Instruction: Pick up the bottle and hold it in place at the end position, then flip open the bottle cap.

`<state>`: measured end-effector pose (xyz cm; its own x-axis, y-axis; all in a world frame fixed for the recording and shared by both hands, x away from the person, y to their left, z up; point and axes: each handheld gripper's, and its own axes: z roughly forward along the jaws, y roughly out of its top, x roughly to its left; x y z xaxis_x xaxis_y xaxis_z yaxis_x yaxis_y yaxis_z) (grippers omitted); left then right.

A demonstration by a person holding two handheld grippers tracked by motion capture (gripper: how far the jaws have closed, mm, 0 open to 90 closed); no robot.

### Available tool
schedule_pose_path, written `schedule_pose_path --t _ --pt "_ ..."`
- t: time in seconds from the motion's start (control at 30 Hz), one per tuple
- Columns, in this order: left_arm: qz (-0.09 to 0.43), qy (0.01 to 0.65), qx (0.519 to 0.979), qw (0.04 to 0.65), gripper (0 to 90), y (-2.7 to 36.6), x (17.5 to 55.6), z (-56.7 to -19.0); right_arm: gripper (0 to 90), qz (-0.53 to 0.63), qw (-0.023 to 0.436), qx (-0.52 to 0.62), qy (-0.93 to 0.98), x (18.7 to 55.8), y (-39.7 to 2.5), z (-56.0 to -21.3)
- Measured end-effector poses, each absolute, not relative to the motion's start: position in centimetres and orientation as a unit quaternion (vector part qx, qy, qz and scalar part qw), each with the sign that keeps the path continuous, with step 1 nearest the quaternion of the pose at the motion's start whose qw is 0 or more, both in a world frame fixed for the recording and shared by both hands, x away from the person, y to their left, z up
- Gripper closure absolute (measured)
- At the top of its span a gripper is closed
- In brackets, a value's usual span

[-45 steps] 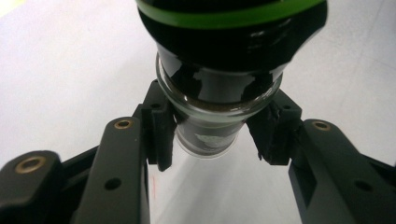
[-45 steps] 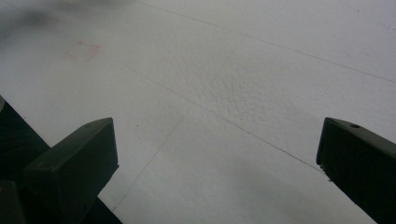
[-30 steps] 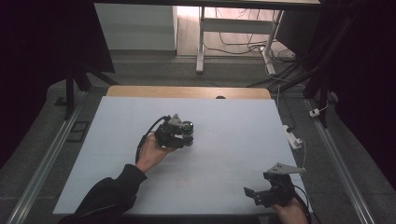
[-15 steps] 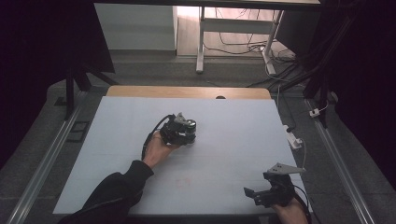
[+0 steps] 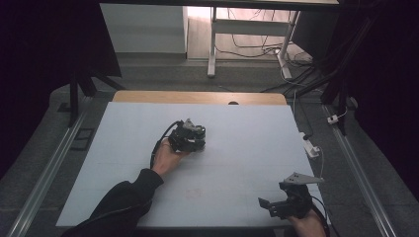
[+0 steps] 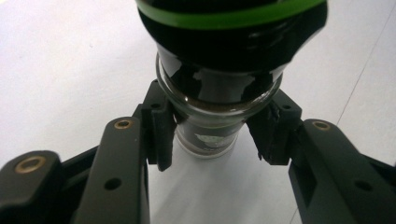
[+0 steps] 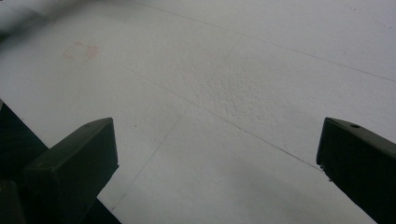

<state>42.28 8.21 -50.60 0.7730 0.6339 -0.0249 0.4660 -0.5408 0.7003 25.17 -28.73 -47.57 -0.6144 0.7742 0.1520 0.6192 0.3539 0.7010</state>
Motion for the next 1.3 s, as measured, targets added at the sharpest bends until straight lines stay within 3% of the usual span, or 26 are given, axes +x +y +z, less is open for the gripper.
schedule_pose_path --t 0.63,1.3 --pt "0.116 0.317 0.868 0.365 53.5 8.3 42.2 -50.8 0.0 0.380 0.131 0.423 0.812 24.8 -28.6 -47.3" --pt "0.116 0.316 0.869 0.363 53.5 8.3 42.3 -50.8 0.0 0.422 0.100 0.386 0.814 25.7 -27.1 -46.0"
